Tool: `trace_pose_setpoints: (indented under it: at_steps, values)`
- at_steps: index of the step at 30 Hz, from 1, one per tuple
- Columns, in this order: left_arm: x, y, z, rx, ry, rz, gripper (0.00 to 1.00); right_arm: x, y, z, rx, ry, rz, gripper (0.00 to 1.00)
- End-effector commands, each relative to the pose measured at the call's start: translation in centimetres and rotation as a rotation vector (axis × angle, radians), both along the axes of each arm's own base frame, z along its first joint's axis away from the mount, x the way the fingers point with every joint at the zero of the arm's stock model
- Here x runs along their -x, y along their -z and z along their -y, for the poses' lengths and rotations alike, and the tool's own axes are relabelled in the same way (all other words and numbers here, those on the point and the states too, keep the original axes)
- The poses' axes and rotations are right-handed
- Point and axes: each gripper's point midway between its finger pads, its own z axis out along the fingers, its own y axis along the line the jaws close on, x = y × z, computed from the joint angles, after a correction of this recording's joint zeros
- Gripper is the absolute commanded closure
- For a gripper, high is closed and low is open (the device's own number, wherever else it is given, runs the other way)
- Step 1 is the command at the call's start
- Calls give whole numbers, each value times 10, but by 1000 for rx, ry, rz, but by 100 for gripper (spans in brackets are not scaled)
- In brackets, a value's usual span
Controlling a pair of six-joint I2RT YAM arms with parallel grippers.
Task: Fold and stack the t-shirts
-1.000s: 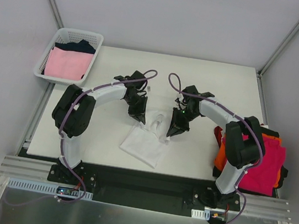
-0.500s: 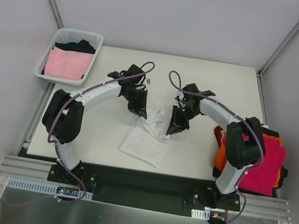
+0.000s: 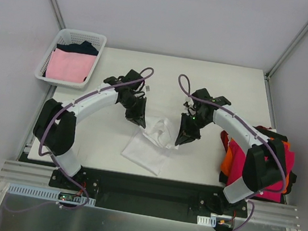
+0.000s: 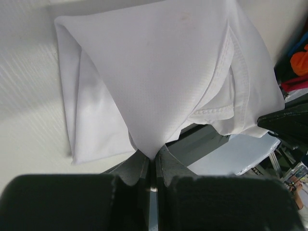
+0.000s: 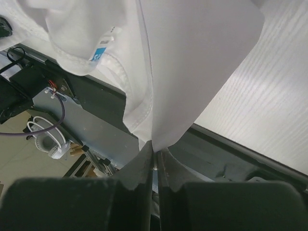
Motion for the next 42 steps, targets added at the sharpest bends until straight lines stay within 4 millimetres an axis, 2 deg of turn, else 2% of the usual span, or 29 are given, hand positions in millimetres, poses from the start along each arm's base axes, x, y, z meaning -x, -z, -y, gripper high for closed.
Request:
trace_pose_setpoints:
  at_steps: [1,10,19,33,38,42]
  values:
    - [9,-17,-7,10,-19,5,99,25,-11,16,53,-14,-44,92]
    - [30,-22,-16,7,-16,-34,98,52,-5,23,121,-64,-116,93]
    - [60,-13,-28,-24,7,-88,98,70,-2,6,183,-129,-105,94]
    - [89,-3,-43,-61,42,-158,98,91,9,13,370,-136,-99,96]
    - [104,3,-49,-67,41,-184,98,103,17,6,409,-125,-101,97]
    - [113,7,-54,-76,46,-191,97,111,23,-7,408,-123,-94,96]
